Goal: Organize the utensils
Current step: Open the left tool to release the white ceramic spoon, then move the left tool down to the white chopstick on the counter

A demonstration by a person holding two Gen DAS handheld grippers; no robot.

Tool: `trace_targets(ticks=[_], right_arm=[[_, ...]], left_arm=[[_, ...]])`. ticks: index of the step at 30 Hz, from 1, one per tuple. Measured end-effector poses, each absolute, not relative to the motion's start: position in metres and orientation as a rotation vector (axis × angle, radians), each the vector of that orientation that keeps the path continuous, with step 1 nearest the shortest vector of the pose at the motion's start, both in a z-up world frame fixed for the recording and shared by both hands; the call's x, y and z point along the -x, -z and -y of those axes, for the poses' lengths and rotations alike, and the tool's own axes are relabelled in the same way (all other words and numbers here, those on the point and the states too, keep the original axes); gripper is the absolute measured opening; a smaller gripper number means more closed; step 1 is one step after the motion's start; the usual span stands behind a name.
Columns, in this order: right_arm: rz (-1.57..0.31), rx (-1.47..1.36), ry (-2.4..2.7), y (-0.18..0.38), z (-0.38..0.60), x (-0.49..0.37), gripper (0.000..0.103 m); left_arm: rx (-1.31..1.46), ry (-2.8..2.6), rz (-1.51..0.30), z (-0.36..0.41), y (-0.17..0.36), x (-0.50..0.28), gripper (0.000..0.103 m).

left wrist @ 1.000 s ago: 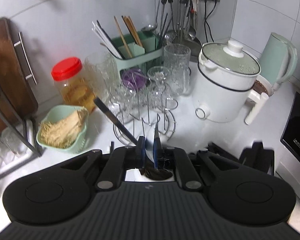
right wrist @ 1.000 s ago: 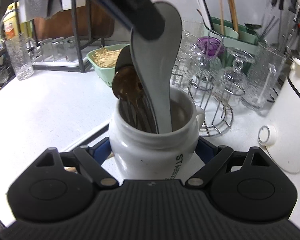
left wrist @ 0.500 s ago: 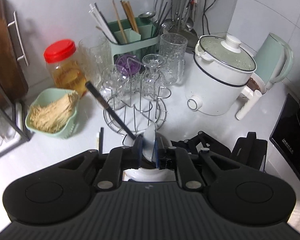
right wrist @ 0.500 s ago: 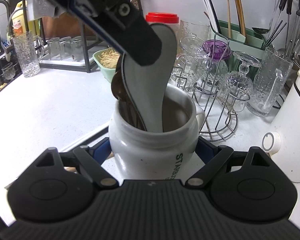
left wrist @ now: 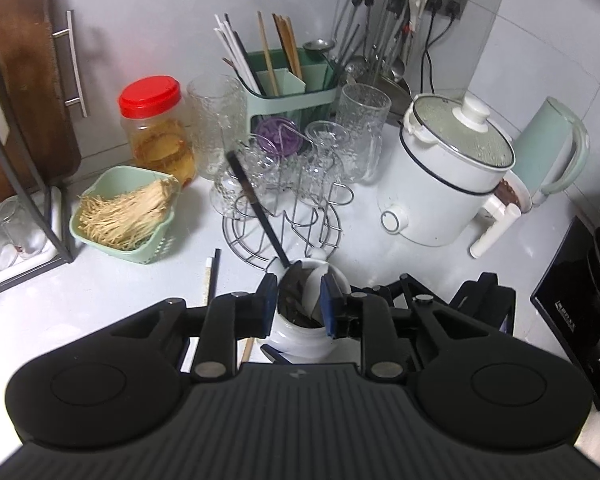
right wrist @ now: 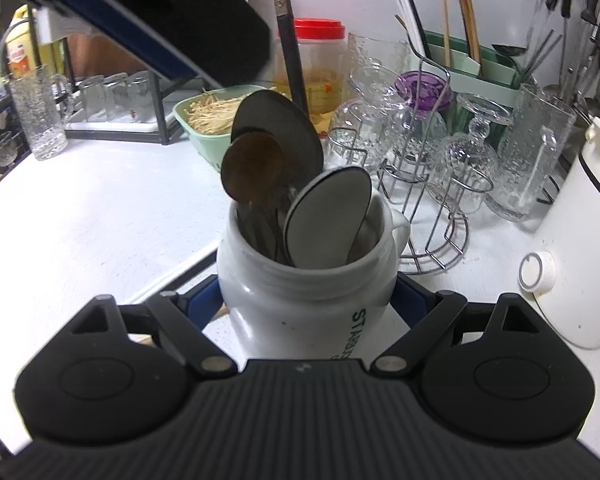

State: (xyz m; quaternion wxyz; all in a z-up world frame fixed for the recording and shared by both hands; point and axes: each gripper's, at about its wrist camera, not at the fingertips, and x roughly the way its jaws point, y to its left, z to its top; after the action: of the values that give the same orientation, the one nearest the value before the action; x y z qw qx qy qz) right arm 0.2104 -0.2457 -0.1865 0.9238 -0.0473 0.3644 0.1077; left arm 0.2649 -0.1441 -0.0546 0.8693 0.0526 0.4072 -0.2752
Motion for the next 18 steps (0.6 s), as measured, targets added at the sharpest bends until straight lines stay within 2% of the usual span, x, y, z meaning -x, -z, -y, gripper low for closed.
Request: trace_targets(ticks=[18], right_arm=[[-0.809, 0.096, -0.220, 0.185, 0.248, -0.212, 0.091]], left_arm=[[0.042, 0.359, -0.905, 0.049, 0.073, -0.265, 0.027]])
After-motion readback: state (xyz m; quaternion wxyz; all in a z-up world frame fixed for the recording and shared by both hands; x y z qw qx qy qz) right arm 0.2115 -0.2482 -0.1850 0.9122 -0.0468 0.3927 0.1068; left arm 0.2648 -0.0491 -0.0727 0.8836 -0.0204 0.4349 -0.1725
